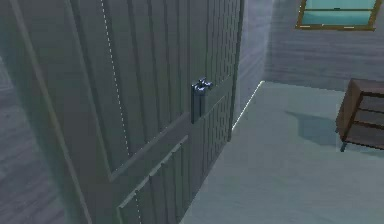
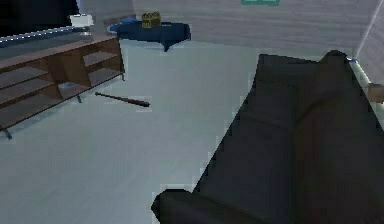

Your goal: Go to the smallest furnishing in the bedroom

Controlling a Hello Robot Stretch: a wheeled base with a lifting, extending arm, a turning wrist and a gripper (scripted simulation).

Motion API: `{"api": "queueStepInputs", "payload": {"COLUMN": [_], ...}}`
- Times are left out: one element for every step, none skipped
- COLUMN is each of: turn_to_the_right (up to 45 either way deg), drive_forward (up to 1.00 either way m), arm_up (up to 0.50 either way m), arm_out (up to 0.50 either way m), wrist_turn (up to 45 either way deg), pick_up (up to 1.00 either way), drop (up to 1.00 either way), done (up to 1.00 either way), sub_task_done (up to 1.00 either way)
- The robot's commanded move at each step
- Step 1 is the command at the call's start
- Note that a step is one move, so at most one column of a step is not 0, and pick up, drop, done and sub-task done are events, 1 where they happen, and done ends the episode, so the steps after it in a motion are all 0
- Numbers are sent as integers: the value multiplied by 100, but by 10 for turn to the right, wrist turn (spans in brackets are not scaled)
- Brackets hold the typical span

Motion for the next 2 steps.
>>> {"api": "queueStepInputs", "payload": {"turn_to_the_right": [0,450], "drive_forward": [30,0], "arm_up": [0,0], "arm_out": [0,0], "wrist_turn": [0,0], "pick_up": [0,0], "drop": [0,0], "done": [0,0], "sub_task_done": [0,0]}}
